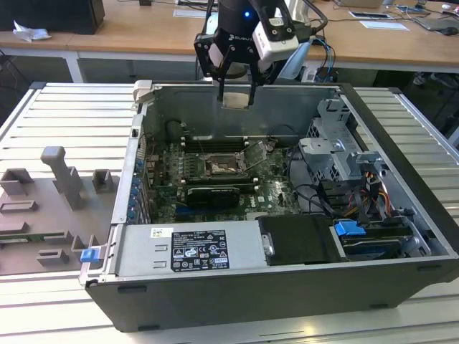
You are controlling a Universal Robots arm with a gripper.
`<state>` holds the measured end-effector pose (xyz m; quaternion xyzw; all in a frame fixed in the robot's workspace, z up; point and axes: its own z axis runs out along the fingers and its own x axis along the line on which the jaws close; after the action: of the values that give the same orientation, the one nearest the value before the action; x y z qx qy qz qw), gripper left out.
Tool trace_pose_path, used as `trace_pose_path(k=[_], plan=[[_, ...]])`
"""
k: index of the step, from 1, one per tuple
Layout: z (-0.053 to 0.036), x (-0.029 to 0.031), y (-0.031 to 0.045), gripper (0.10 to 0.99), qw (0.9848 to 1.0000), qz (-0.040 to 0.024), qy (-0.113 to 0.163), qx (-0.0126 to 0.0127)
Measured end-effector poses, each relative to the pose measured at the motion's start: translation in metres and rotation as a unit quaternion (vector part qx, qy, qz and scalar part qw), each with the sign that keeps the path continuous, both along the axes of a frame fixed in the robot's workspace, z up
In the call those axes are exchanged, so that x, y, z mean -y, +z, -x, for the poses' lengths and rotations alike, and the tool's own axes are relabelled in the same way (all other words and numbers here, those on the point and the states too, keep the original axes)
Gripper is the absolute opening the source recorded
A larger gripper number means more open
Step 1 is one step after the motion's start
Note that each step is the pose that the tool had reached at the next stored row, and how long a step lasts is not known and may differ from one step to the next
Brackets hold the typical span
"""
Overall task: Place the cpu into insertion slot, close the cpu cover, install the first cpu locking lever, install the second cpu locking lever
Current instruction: 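Place the cpu into insertion slot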
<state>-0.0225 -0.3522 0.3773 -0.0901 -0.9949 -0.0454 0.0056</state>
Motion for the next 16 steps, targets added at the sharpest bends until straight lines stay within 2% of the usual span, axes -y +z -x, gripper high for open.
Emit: trace_pose_path(k=[16], plan=[[0.0, 0.0, -0.0003, 0.533, 0.9994, 0.0, -0.035, 0.0]])
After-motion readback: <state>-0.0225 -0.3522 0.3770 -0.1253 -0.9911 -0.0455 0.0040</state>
